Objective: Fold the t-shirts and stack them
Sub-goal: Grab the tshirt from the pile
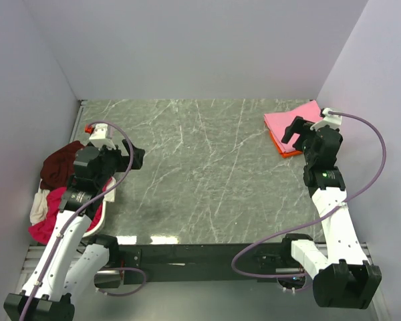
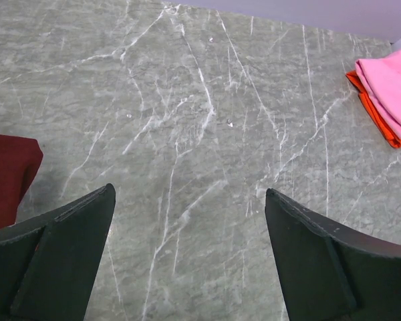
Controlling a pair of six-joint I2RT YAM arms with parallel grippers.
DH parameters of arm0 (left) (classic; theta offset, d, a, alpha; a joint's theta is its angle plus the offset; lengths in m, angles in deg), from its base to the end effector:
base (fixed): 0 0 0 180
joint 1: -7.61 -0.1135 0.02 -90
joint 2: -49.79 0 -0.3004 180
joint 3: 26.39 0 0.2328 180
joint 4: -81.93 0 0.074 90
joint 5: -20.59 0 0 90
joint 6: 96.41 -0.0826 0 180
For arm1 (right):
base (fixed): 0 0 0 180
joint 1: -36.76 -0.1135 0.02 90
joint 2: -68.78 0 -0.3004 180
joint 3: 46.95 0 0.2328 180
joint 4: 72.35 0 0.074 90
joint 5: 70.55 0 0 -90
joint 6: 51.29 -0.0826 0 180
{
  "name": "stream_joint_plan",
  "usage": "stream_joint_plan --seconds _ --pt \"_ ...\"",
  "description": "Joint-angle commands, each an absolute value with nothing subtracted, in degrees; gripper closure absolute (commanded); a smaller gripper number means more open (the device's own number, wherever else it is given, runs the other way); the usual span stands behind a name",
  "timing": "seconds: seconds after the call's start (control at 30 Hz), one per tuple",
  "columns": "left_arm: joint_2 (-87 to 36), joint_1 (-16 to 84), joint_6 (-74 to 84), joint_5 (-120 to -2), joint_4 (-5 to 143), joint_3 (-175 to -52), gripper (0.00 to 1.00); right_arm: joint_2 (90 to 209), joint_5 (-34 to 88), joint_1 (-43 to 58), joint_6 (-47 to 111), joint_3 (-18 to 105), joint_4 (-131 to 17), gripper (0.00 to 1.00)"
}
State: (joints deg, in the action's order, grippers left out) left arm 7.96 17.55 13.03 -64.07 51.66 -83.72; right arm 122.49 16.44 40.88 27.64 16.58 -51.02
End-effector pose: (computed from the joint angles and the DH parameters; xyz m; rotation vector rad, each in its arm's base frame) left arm 0.1677 -0.0372 0.3362 -0.0869 1.8484 -0.4448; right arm 0.2240 -0.0205 0.3641 0.2718 1.7506 0.0412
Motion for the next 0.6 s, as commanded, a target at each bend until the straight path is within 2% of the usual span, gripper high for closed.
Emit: stream_joint_plan --seconds 0.0,0.23,0.33,0.4,0.5,0.57 --pt "8.65 17.37 14.42 -63.0 53.28 -84.21 0.0 121.95 18.47 41.15 27.46 17.55 -52.15 0.0" --pt "7.52 17.28 16.78 -62.47 53.46 -85.97 0.01 120.99 31.38 41.24 38.15 16.59 -50.48 0.0" --pt "5.76 16.41 19.5 -61.24 52.84 -88.16 0.0 120.72 45.33 41.24 46.41 17.55 -45.04 0.0" --pt "4.44 14.3 21.09 -60.62 51.97 -90.88 0.0 120.9 53.76 41.24 49.16 17.82 -41.97 0.0" --pt "1.54 8.86 24.43 -60.71 48.63 -94.48 0.01 120.9 57.75 41.15 50.84 17.99 -40.55 0.0" --pt "-0.22 3.26 28.12 -61.15 46.35 -95.55 0.06 121.25 58.29 41.15 51.11 18.43 -40.02 0.01"
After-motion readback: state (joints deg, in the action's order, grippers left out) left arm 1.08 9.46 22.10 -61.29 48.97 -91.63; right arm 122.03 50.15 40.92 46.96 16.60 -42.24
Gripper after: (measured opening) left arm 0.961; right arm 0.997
